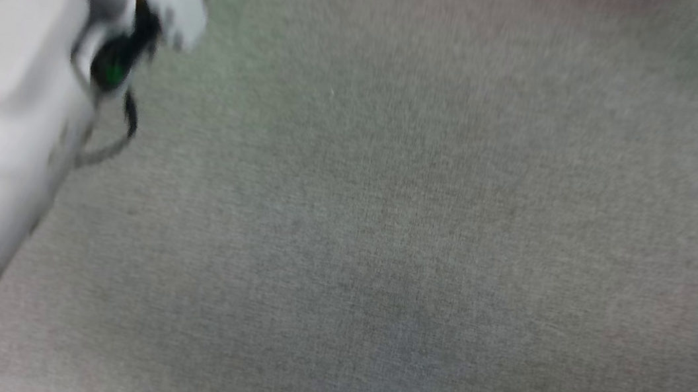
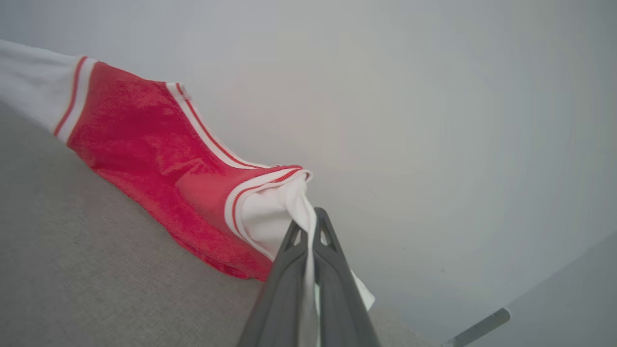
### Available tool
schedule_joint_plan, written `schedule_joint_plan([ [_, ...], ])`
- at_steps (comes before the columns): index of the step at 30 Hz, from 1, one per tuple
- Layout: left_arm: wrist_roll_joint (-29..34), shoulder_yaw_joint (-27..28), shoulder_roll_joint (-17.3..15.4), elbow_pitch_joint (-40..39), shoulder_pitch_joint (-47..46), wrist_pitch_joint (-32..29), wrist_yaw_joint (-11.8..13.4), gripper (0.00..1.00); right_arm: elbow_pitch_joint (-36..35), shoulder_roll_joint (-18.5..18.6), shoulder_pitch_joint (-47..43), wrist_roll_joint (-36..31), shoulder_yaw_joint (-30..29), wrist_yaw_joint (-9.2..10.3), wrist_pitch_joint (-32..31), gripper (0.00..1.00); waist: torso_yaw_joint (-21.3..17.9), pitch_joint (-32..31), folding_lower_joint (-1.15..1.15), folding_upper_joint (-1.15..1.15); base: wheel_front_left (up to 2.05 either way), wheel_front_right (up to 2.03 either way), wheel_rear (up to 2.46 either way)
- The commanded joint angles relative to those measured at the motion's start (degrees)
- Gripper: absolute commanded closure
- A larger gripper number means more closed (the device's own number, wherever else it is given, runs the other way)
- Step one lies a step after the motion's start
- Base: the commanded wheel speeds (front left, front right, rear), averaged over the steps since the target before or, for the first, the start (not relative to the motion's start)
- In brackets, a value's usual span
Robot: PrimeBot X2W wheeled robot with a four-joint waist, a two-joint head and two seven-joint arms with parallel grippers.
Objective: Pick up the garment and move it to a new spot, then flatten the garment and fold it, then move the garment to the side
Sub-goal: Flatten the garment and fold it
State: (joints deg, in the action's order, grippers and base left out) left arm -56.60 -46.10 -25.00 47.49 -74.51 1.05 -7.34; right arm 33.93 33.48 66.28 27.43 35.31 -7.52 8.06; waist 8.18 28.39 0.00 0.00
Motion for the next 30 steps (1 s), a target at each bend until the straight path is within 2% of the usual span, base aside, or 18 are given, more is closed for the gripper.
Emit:
schedule_joint_plan([
  [1, -1.0, -0.6, -1.4, -1.3, 3.7, -1.2, -0.1, 1.0, -2.1, 1.5, -3.1, 3.4, 0.1, 0.06, -1.4, 1.0, 0.6, -7.1, 0.0, 0.0, 0.0, 0.0, 0.0],
  [7, -4.0, -2.1, -5.2, -7.1, 15.9, -4.8, 0.3, 1.0, -9.3, 7.1, -13.7, 10.2, 1.3, 0.06, -6.4, 1.0, 0.5, -12.5, 0.0, 0.0, 0.0, 0.0, 0.0],
  [10, -6.1, -2.5, -8.1, -12.9, 23.5, -6.4, 2.5, 1.0, -14.6, 10.9, -20.8, 13.4, 2.1, 0.06, -8.7, 1.0, 0.4, -15.0, 0.0, 0.0, 0.0, 0.0, 0.0],
  [12, -6.8, -2.5, -10.3, -17.5, 28.6, -6.4, 4.9, 1.0, -16.8, 13.2, -25.7, 15.1, 1.1, 0.06, -9.4, 1.0, 0.3, -16.7, 0.0, 0.0, 0.0, 0.0, 0.0],
  [15, -8.2, -2.3, -13.9, -24.5, 36.4, -5.5, 9.0, 1.0, -19.9, 14.6, -33.5, 17.3, -0.1, 0.06, -10.3, 1.0, 0.1, -18.6, 0.0, 0.0, 0.0, 0.0, 0.0],
  [23, -13.0, 0.1, -22.4, -39.4, 53.9, -1.5, 19.9, 1.0, -27.6, 15.5, -51.0, 19.1, -3.4, 0.06, -13.8, 1.0, -1.8, -21.1, 0.0, 0.0, 0.0, 0.0, 0.0],
  [30, -17.5, 2.2, -26.3, -47.0, 65.0, 2.2, 25.0, 1.0, -32.8, 14.7, -61.5, 20.5, -6.2, 0.06, -19.0, 1.0, -4.0, -22.6, 0.0, 0.0, 0.0, 0.0, 0.0],
])
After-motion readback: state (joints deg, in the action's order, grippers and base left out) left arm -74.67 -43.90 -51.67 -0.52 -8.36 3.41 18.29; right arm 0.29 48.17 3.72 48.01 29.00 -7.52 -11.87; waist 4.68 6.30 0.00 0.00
